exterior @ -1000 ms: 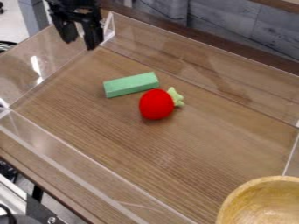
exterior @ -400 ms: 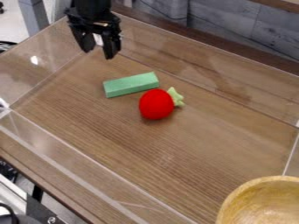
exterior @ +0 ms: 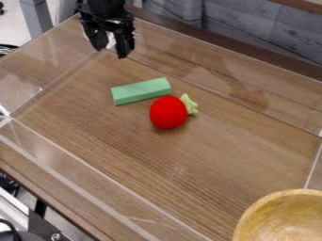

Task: Move the red fruit to the right

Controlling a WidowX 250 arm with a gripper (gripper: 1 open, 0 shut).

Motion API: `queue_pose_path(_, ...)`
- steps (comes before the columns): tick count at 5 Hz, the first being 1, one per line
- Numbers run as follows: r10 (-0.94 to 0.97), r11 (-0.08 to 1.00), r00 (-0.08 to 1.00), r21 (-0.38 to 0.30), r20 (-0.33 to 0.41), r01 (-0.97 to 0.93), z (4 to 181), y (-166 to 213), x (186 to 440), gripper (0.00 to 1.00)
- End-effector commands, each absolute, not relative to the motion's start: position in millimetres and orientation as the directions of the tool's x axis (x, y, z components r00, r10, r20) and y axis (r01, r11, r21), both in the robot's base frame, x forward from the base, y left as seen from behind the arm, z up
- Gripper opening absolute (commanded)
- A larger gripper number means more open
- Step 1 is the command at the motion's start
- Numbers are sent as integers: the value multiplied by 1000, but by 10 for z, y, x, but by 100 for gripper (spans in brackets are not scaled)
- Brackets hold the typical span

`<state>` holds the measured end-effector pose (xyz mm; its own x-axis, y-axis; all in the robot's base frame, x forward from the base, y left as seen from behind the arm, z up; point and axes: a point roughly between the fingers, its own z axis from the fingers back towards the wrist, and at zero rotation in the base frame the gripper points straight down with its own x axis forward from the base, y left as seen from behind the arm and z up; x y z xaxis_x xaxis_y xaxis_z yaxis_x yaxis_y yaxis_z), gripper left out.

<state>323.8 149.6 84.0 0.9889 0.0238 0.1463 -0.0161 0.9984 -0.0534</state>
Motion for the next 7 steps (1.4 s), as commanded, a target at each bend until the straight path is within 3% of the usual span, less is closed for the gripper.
queue_pose_path(1, 20, 999, 979, -28, 201, -14, 1026, 1652, 3282, 100)
queue_pose_path(3, 19, 999, 976, -38, 217, -11, 924, 1806, 3241, 100)
queue_pose_path(7, 57, 997, 959, -71, 277, -38, 996, 1561, 3202, 100)
